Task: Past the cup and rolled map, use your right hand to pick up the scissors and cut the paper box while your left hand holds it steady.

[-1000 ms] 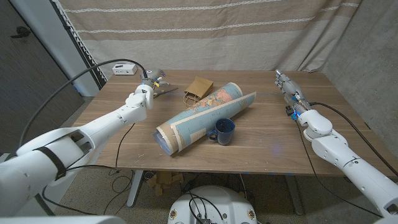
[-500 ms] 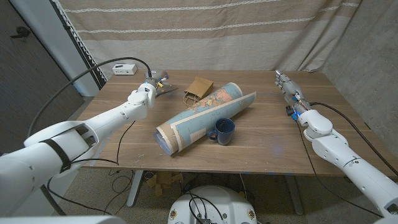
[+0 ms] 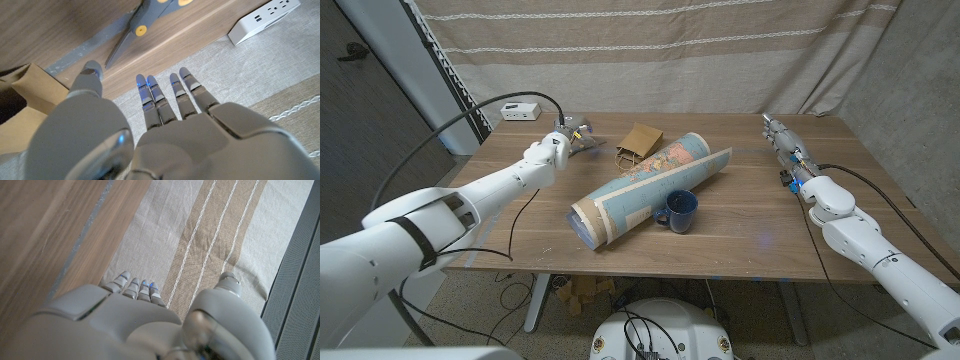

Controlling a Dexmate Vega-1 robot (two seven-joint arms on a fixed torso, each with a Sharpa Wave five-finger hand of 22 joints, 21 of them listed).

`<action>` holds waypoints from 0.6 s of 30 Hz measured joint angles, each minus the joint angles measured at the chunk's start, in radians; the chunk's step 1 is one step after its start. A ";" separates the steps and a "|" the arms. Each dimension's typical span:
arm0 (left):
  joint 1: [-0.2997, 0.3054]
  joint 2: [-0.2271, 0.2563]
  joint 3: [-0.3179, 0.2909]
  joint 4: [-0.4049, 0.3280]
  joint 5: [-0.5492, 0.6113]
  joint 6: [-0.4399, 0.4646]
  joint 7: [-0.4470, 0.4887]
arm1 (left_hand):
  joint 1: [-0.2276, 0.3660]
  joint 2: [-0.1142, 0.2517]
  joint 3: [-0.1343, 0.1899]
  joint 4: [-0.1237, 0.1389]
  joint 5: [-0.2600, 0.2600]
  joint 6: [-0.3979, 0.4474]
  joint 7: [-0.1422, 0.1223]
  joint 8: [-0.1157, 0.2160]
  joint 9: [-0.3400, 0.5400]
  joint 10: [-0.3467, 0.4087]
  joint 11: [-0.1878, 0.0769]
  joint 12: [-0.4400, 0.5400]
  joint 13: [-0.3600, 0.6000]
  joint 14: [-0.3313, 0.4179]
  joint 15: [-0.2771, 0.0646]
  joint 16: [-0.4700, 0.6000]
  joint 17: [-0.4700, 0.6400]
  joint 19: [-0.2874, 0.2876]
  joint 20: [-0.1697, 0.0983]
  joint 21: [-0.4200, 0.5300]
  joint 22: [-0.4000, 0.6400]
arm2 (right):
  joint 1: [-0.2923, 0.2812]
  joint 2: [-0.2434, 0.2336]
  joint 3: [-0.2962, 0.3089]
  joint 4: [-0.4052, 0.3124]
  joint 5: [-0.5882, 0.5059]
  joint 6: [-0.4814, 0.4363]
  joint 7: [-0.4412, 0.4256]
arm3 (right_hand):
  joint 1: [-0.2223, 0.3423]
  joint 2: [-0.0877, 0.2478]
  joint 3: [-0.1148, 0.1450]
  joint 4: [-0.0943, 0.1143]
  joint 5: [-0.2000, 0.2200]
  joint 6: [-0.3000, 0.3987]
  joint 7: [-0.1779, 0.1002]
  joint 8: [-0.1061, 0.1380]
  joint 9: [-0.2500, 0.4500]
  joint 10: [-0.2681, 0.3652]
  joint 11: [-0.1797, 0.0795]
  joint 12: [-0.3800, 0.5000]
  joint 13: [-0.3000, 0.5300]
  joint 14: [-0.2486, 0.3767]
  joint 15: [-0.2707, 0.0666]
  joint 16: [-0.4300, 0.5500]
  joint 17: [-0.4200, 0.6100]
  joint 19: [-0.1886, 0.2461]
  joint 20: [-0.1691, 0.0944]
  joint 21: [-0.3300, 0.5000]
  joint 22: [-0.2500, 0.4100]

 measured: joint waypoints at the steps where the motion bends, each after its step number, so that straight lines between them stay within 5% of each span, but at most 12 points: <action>1: -0.005 -0.002 0.001 0.011 -0.002 -0.003 -0.003 | 0.002 0.002 0.000 0.000 0.000 0.007 0.000 0.003 0.000 0.000 0.000 0.000 0.000 0.002 -0.002 0.001 0.000 0.000 0.000 0.000 0.000 | 0.001 0.000 0.000 0.000 0.000 -0.002 0.000 | 0.000 0.000 0.000 0.000 0.000 0.000 0.000 0.000 0.000 0.000 0.000 0.000 0.000 0.000 0.000 0.000 0.000 0.000 0.000 0.000 0.000; 18: -0.028 -0.010 0.010 0.057 -0.031 -0.041 -0.047 | 0.066 0.013 0.014 -0.008 0.015 -0.007 -0.016 0.008 0.014 0.009 0.002 -0.001 0.009 0.012 -0.001 0.001 0.005 0.011 0.000 0.000 0.000 | 0.015 0.002 -0.009 0.009 0.000 -0.013 -0.001 | 0.005 0.005 0.000 0.000 0.008 0.000 0.000 0.000 0.000 0.000 0.000 0.000 0.000 -0.024 0.005 -0.005 0.003 -0.004 0.004 -0.004 0.000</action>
